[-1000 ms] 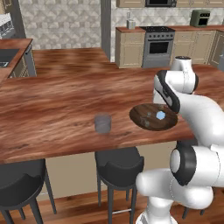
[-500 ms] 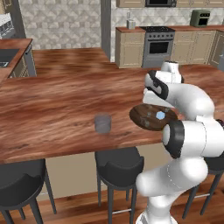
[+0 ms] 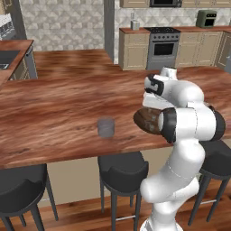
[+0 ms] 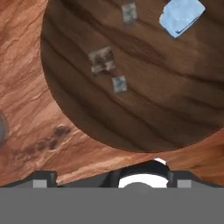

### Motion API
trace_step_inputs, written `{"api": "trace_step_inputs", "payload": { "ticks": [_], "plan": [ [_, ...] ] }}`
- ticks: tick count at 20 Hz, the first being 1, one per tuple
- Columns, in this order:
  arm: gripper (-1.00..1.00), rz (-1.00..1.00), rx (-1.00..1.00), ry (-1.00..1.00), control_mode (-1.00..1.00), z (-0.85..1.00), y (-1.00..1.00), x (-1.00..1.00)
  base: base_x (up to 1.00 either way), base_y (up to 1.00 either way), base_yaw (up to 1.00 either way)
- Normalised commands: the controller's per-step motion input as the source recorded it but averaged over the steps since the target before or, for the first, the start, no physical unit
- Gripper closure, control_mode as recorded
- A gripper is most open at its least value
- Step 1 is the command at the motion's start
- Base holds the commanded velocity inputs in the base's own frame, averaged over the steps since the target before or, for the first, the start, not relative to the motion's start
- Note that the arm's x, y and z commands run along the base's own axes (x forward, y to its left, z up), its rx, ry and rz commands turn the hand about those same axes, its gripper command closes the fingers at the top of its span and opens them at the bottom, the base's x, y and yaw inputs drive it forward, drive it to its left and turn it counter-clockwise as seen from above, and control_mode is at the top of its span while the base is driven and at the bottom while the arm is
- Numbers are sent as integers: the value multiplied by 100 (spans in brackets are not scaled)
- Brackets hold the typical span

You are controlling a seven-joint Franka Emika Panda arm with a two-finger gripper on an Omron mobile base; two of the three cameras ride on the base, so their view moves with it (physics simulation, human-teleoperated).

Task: There are four ice cubes in the ice bowl. Place two ice cubes in each glass of water.

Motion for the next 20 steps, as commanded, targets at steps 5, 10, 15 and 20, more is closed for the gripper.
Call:
{"api": "trace_step_inputs", "payload": {
  "ticks": [5, 10, 15, 20],
  "plan": [
    [-100, 0, -6, 3, -100, -63, 0, 54, 0, 0, 0],
    [-100, 2, -3, 1, -100, -57, 0, 43, 0, 0, 0],
    [-100, 4, 2, 0, -100, -43, 0, 44, 0, 0, 0],
    [-100, 4, 0, 0, -100, -42, 0, 32, 0, 0, 0]
  ]
}}
